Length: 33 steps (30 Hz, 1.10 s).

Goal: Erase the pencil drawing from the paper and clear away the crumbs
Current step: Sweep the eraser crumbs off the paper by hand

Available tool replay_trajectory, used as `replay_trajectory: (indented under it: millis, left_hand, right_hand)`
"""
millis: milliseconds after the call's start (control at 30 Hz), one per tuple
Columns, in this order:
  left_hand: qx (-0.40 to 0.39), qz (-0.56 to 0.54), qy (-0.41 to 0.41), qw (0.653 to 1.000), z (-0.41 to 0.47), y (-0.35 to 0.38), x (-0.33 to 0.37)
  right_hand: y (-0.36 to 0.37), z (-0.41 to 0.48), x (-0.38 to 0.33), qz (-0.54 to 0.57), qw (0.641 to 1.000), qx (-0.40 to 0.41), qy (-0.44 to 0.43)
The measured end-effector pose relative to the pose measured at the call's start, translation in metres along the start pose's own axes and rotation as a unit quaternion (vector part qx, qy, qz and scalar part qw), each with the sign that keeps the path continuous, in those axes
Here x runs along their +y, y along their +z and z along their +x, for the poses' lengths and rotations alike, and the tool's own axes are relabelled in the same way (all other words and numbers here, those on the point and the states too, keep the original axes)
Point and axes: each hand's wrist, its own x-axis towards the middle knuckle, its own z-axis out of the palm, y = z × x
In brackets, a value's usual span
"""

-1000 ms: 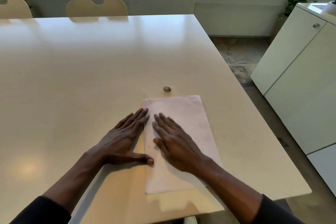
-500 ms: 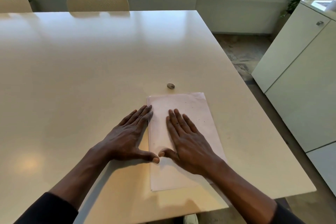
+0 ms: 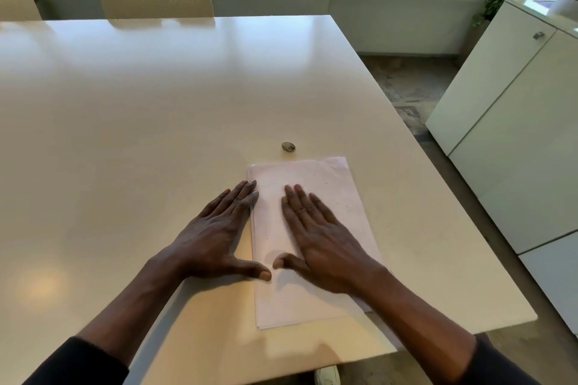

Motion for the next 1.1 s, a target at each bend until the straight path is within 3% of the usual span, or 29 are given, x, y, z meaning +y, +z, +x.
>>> replay_trajectory:
  millis: [100,167,433,667,733,967,1100]
  left_hand:
    - [0.000,0.007,0.007,1.000,0.000,0.000,-0.002]
    - [-0.002,0.007,0.006,1.000,0.000,0.000,-0.002]
    - [-0.004,0.003,-0.004,1.000,0.001,0.000,0.000]
    - [-0.008,0.010,-0.002,1.000,0.001,0.001,-0.001]
    - [-0.013,0.008,-0.002,1.000,0.002,0.001,-0.002]
    - [-0.004,0.008,-0.008,1.000,0.001,0.000,0.001]
    - [-0.006,0.003,-0.006,1.000,0.000,-0.001,0.001]
  right_hand:
    - [0.006,-0.009,-0.025,0.004,0.996,-0.025,-0.087]
    - [0.012,-0.012,-0.027,-0.002,0.994,-0.027,-0.101]
    - [0.002,-0.017,0.022,-0.007,0.998,-0.024,0.056]
    - [0.005,-0.039,-0.042,0.043,0.993,-0.051,-0.094]
    - [0.011,-0.038,-0.039,0.036,0.994,-0.049,-0.090]
    - [0.001,-0.023,0.017,0.005,0.998,-0.034,0.043]
    - [0.001,-0.023,-0.015,0.027,0.999,-0.024,-0.037]
